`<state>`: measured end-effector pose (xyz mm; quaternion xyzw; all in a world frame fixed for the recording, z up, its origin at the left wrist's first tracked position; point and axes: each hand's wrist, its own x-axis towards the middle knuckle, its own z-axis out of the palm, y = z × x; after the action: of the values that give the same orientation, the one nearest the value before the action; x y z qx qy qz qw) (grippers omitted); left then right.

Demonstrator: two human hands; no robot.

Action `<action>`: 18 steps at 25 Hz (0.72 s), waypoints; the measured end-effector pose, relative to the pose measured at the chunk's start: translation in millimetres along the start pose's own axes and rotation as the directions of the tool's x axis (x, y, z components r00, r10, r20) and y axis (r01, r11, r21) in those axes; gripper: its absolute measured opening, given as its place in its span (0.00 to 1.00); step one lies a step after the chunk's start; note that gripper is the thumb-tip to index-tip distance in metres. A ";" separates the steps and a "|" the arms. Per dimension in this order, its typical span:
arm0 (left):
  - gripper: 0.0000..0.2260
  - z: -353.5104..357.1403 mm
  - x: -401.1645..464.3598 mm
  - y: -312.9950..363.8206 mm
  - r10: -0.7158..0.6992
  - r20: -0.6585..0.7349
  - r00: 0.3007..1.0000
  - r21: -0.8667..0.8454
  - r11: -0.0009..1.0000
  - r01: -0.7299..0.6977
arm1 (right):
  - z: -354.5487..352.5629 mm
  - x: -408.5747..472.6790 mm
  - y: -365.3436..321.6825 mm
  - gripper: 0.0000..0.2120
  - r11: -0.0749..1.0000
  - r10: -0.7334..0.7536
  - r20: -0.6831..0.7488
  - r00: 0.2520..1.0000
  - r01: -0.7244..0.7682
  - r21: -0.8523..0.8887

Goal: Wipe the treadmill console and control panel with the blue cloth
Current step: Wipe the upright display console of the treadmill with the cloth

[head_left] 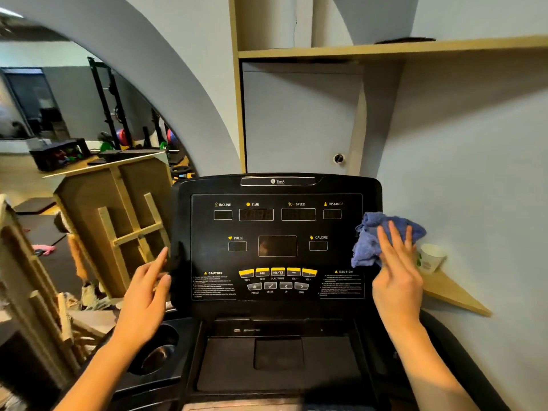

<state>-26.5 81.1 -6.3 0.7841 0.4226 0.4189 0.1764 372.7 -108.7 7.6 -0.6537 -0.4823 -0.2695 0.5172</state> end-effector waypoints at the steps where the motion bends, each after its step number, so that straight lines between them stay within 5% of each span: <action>1: 0.25 -6.0 -4.4 1.7 0.017 0.002 1.000 -0.001 1.000 -0.017 | -10.3 -1.0 -7.1 0.21 1.000 0.002 -0.016 1.000 -0.002 -0.012; 18: 0.24 -51.0 -84.2 21.1 -0.015 0.071 0.997 -0.029 0.999 0.017 | -104.9 -49.8 -66.7 0.23 1.000 0.011 -0.051 0.999 -0.012 -0.022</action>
<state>-81.3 -3.3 -5.8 0.7923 0.4162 0.3957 0.2059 308.0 -224.4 26.5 -0.6551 -0.4623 -0.2882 0.5235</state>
